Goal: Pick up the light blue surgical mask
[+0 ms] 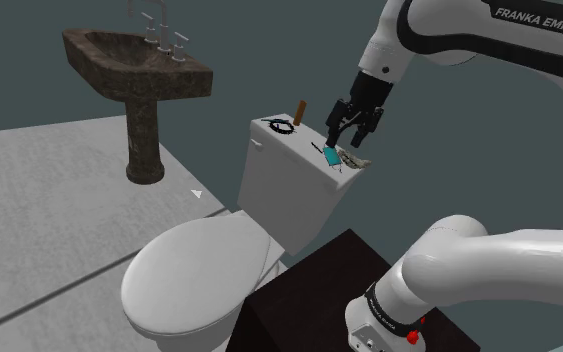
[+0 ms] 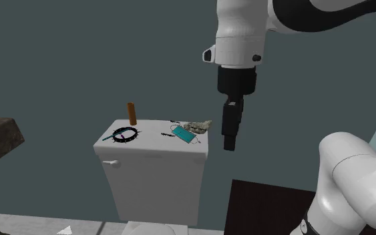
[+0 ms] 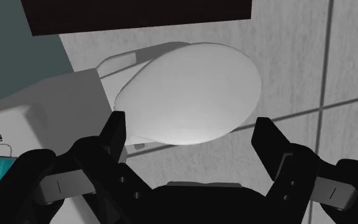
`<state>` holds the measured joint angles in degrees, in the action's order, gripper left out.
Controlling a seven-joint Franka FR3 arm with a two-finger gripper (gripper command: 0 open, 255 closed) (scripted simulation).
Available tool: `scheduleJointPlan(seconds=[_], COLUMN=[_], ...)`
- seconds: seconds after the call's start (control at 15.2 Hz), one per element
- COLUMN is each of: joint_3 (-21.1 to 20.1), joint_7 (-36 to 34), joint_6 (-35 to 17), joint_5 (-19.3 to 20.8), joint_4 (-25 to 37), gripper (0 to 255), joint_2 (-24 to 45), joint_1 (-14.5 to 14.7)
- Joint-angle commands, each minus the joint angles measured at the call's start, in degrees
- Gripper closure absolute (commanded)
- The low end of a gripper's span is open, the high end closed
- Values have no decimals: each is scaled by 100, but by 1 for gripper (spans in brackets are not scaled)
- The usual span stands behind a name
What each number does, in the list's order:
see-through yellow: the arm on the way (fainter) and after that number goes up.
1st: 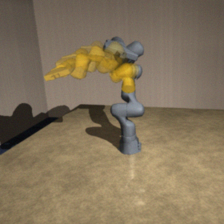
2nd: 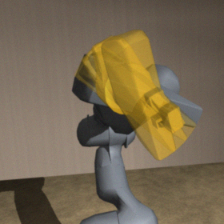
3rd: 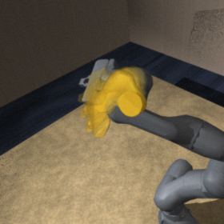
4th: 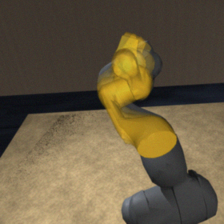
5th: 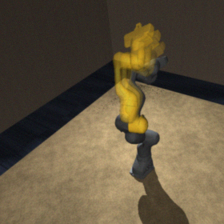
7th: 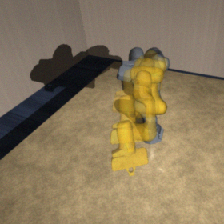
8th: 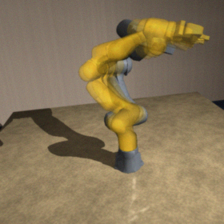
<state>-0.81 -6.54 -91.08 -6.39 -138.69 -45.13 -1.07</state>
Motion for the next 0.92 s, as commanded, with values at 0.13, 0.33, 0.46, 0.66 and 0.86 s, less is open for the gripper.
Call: scheduleJointPlan(seconds=[0.13, 0.33, 0.46, 0.66, 0.86], joint_3=[146, 370, 523, 756, 993], joint_7=[197, 484, 668, 938, 1203], joint_6=[-313, -799, -1131, -1636, -2140], joint_5=[158, 381, 518, 701, 849], joint_4=[-145, -312, -388, -445, -435], gripper=[0, 0, 0, 0, 0], joint_2=[121, 359, 557, 907, 1318], joint_1=[-90, -226, -314, -440, -551])
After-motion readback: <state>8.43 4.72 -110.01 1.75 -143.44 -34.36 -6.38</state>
